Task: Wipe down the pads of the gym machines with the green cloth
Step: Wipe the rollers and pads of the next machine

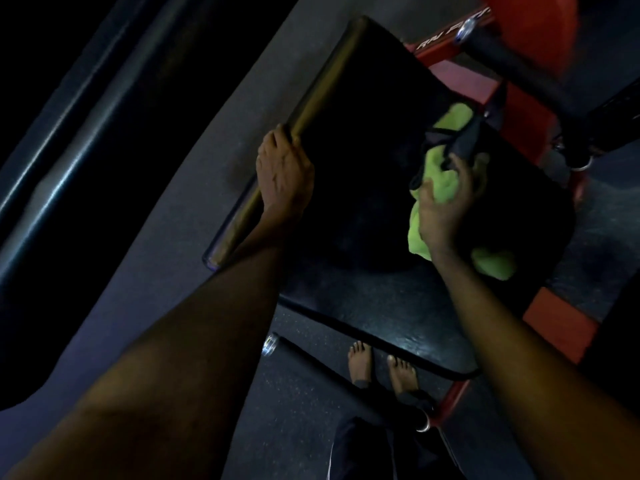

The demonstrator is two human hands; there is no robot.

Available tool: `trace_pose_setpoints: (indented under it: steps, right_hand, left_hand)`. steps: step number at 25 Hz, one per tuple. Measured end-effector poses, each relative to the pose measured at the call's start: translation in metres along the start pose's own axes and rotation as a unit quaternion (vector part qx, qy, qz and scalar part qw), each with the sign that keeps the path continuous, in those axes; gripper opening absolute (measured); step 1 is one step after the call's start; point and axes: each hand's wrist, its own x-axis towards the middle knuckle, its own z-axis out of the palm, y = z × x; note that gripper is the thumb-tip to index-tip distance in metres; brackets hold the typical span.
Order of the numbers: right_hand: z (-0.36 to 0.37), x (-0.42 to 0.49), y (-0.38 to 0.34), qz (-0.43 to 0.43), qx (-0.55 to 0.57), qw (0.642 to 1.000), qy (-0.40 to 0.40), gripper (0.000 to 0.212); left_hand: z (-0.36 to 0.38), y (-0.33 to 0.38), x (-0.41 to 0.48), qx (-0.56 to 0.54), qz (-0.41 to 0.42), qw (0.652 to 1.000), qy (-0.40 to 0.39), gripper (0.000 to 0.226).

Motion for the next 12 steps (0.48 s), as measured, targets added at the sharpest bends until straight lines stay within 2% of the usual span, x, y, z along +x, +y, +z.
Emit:
trace_pose_setpoints:
  steps: [2,4,6,9,10,12]
  right_hand:
    - [0.001,0.009,0.010,0.058,0.018,0.998,0.014,0.054]
    - [0.003,0.007,0.002,0.063,-0.006,0.998,0.005,0.052]
    - [0.004,0.002,-0.018,-0.021,-0.053,0.998,-0.013,0.050]
    - [0.005,0.017,-0.040,-0.222,-0.096,0.961,-0.131,0.049]
    - [0.005,0.028,-0.042,-0.246,-0.101,0.951,-0.159,0.049]
    - [0.012,0.057,-0.045,-0.199,-0.101,0.965,-0.136,0.048]
  left_hand:
    - [0.010,0.001,0.003,0.012,-0.005,1.000,0.017,0.044]
    - [0.012,0.000,0.002,0.000,-0.009,1.000,0.025,0.045]
    - [0.012,0.001,0.001,-0.002,-0.014,1.000,0.022,0.046]
    - [0.011,0.005,0.003,0.011,-0.029,0.999,0.019,0.046]
    - [0.011,0.005,0.002,0.017,-0.031,0.999,0.018,0.047]
    - [0.010,0.005,0.002,0.024,-0.023,0.999,0.016,0.048]
